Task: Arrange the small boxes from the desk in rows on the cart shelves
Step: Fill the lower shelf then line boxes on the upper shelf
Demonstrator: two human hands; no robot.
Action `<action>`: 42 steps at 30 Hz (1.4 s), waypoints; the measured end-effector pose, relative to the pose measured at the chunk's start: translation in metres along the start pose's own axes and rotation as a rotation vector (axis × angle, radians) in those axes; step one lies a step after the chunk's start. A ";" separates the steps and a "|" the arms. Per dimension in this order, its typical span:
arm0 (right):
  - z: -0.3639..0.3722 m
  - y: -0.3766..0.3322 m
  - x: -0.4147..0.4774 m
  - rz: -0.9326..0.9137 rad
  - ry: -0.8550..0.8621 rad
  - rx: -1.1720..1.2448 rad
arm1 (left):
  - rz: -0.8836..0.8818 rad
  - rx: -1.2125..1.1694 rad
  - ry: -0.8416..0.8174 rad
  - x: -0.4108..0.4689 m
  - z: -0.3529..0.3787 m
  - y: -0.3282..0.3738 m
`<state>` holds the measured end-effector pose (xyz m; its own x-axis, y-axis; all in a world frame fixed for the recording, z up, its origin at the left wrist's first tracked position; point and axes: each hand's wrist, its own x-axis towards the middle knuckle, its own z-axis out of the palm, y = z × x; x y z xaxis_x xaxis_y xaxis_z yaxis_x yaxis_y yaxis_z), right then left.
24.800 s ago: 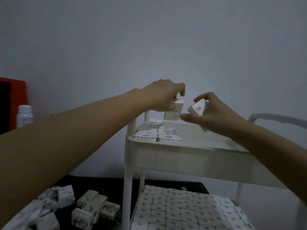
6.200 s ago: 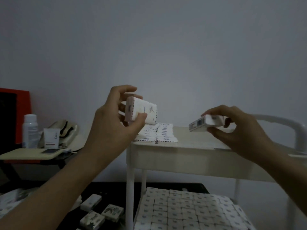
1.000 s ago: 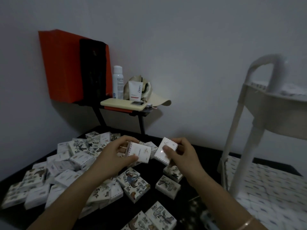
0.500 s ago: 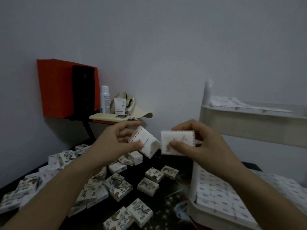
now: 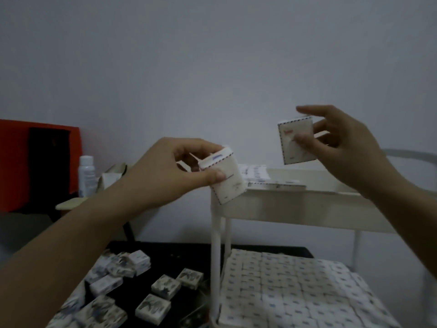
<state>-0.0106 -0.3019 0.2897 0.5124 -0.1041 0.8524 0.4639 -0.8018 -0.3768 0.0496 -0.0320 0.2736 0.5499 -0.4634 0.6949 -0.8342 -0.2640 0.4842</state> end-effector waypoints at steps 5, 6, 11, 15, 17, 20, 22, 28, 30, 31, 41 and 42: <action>-0.010 0.048 0.020 0.140 -0.125 -0.146 | 0.005 -0.063 0.025 0.045 0.019 0.015; -0.010 0.054 0.022 0.157 -0.155 -0.178 | -0.004 -0.094 0.014 0.053 0.023 0.018; 0.002 0.071 0.024 0.309 -0.326 0.037 | -0.035 -0.135 -0.047 0.094 0.044 0.021; 0.005 0.072 0.026 0.378 -0.480 0.135 | -0.014 0.003 0.007 0.120 0.064 0.013; 0.004 0.072 0.026 0.375 -0.540 0.143 | 0.051 0.133 0.045 0.132 0.072 0.008; 0.003 0.071 0.026 0.367 -0.642 0.089 | 0.076 0.314 -0.144 0.147 0.079 0.001; 0.003 0.070 0.026 0.381 -0.705 0.067 | 0.066 0.359 -0.258 0.155 0.083 -0.005; 0.004 0.071 0.029 0.595 -0.712 0.123 | 0.039 0.218 -0.238 0.163 0.097 -0.012; 0.005 0.071 0.030 0.672 -0.708 0.135 | 0.036 0.152 -0.221 0.163 0.103 -0.015; 0.005 0.072 0.030 0.697 -0.704 0.139 | 0.042 0.142 -0.219 0.163 0.105 -0.017; 0.003 0.066 0.028 0.625 -0.783 -0.129 | 0.076 0.130 -0.388 0.155 0.114 -0.026; 0.003 0.064 0.027 0.593 -0.788 -0.185 | 0.079 0.134 -0.398 0.154 0.115 -0.026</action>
<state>0.0350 -0.3546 0.2878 0.9879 -0.1506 0.0369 -0.1066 -0.8325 -0.5437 0.1517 -0.1939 0.3071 0.4471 -0.7699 0.4554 -0.8857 -0.3098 0.3458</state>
